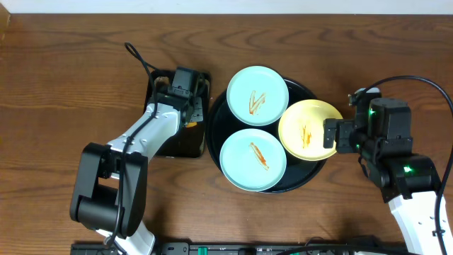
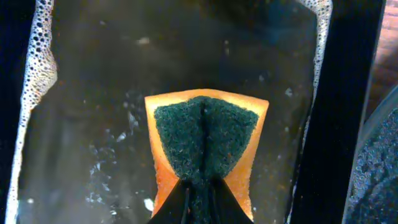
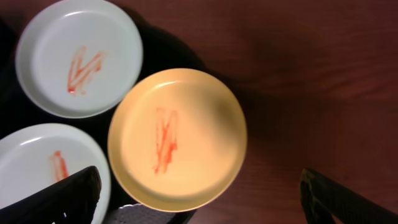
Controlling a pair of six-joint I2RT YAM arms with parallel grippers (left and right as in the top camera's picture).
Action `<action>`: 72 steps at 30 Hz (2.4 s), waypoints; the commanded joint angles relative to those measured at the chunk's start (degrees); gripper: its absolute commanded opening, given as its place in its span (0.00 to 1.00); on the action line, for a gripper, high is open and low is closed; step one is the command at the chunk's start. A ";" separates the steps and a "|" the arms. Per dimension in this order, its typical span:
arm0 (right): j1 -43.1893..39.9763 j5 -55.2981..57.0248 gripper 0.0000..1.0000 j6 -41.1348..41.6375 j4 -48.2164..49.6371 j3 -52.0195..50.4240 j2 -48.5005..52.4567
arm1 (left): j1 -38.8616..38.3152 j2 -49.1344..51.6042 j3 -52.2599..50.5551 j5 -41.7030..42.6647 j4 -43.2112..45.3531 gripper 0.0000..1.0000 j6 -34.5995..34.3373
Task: Clean dirty plates on tray and stack at the side
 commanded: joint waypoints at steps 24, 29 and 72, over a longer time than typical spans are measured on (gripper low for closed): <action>-7.13 1.25 0.77 5.25 1.90 1.20 20.06 | 0.26 -19.96 0.07 -9.03 8.31 0.08 0.15; -11.39 -5.40 0.68 3.50 5.68 1.20 24.63 | 0.26 -21.29 0.07 -9.03 8.79 0.07 0.15; -12.22 -9.22 0.01 2.01 9.49 1.20 34.47 | 0.24 -18.82 0.04 -5.86 0.22 0.07 -0.79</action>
